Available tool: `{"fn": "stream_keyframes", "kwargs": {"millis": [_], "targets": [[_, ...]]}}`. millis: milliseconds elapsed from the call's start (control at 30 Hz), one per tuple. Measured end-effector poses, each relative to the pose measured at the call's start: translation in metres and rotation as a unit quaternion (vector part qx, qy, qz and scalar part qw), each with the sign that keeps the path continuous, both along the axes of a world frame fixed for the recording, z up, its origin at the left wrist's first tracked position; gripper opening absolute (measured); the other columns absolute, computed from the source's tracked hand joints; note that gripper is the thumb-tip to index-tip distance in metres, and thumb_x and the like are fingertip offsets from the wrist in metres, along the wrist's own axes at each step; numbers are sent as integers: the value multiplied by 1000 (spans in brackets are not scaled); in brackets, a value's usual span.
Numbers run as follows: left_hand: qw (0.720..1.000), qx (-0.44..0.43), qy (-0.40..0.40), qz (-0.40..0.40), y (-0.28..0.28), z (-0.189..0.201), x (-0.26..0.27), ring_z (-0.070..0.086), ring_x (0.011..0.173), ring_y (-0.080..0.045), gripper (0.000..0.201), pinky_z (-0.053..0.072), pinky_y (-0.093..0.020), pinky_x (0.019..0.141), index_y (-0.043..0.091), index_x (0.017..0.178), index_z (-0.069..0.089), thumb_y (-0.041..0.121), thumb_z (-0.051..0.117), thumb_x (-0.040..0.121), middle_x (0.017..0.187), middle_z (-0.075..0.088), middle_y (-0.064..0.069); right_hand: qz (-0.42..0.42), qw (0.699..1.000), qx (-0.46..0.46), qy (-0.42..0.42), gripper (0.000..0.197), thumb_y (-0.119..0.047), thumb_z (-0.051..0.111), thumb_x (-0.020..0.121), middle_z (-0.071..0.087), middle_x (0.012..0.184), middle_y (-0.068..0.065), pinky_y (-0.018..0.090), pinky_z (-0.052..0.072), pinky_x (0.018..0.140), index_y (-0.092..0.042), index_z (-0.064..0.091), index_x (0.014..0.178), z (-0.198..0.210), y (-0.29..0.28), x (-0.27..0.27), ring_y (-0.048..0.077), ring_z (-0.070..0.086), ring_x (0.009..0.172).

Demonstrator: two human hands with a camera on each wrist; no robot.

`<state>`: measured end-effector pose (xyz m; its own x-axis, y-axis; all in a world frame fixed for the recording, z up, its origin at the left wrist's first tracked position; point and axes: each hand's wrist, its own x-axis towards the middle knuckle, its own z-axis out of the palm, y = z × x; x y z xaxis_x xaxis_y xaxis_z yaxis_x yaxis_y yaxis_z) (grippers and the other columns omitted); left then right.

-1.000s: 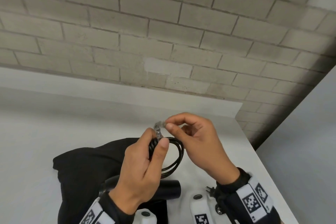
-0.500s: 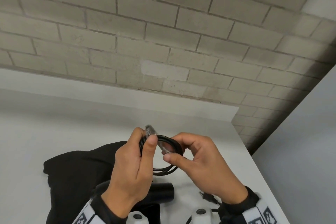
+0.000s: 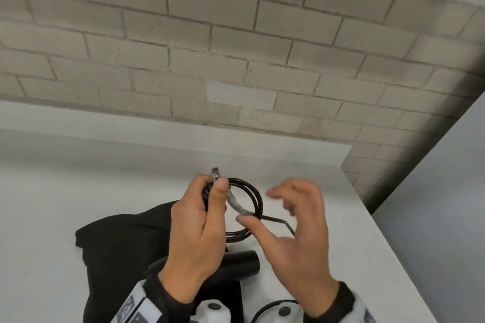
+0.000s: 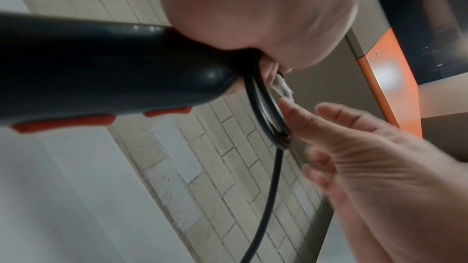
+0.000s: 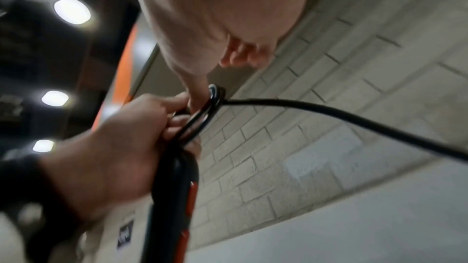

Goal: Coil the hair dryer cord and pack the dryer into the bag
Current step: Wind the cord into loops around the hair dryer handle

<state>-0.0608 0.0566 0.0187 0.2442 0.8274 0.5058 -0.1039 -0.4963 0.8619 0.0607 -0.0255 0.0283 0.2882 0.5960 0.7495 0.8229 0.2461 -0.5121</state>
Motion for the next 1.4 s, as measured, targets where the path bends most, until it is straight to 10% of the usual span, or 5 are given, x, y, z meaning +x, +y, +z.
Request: {"fn": "stream_keyframes", "kwargs": {"millis": [167, 533, 833, 1100, 1400], "targets": [[999, 31, 21, 19, -2, -4, 5, 42, 44, -6, 38, 36, -21, 43, 32, 82, 54, 65, 39, 93, 57, 52, 2, -96, 976, -74, -179, 17, -29, 59, 93, 57, 84, -4, 26, 42, 50, -17, 71, 95, -12, -4, -11, 16, 48, 71], [991, 108, 56, 61, -1, -2, 6, 46, 42, -21, 38, 39, -39, 44, 35, 108, 58, 58, 29, 101, 65, 53, -2, 253, 762, -277, 527, 32, -40, 59, 87, 59, 79, 7, 28, 41, 65, -16, 61, 66, 55, -27, 5, 16, 48, 72], [990, 99, 54, 80, 7, -2, 4, 48, 47, -20, 40, 39, -33, 43, 32, 94, 55, 59, 26, 101, 70, 55, 1, 195, 912, -223, 282, 5, -15, 65, 88, 70, 86, 7, 28, 52, 87, -19, 68, 89, 30, -41, -1, 18, 69, 91], [990, 114, 64, 61, 1, -4, 7, 40, 42, -20, 41, 34, -33, 40, 35, 89, 54, 60, 24, 101, 64, 49, -5, 251, 737, -239, 581, 45, -39, 79, 70, 38, 50, -2, 16, 24, 34, 1, 72, 90, 54, -62, 30, 4, 25, 34], [995, 67, 32, 65, 6, -3, 5, 37, 42, -9, 44, 30, -25, 40, 33, 89, 55, 64, 26, 98, 55, 45, 5, 331, 845, -167, 386, 18, -8, 80, 76, 69, 106, 22, 35, 48, 98, -15, 64, 80, -11, -66, 17, 40, 58, 119]]}}
